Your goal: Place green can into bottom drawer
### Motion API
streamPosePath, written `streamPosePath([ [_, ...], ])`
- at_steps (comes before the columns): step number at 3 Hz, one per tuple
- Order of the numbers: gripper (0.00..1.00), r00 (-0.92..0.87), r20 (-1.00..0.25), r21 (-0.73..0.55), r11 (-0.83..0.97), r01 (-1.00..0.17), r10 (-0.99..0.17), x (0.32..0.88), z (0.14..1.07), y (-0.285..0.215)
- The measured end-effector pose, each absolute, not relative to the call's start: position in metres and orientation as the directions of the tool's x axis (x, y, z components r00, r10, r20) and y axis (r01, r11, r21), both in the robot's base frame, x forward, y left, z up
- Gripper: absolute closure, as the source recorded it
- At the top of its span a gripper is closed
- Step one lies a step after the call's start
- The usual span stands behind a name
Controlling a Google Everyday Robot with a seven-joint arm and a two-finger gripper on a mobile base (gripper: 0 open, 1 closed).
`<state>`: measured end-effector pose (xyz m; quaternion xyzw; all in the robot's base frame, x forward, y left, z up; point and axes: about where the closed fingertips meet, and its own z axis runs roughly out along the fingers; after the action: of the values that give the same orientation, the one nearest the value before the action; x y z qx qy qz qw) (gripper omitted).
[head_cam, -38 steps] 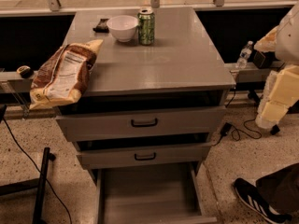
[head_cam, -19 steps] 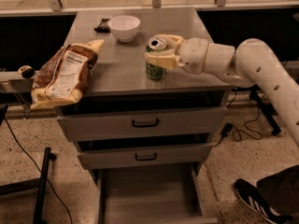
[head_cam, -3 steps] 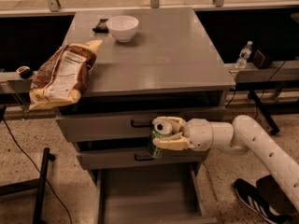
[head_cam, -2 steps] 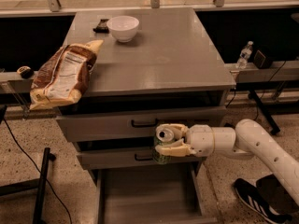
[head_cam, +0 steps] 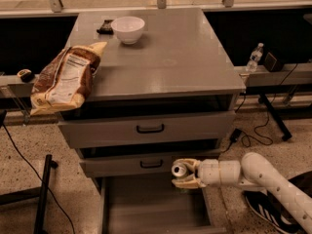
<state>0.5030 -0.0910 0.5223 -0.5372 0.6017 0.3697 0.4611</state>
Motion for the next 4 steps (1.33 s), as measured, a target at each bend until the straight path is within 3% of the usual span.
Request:
streamPosePath([
  [2,1.0,-0.036,-0.97,-0.005,0.169,-0.986,-0.24,0.504,0.488,-0.085],
  [4,1.0,-0.027,-0.996,0.021,0.072,-0.997,-0.08,0.469,0.365,-0.04],
])
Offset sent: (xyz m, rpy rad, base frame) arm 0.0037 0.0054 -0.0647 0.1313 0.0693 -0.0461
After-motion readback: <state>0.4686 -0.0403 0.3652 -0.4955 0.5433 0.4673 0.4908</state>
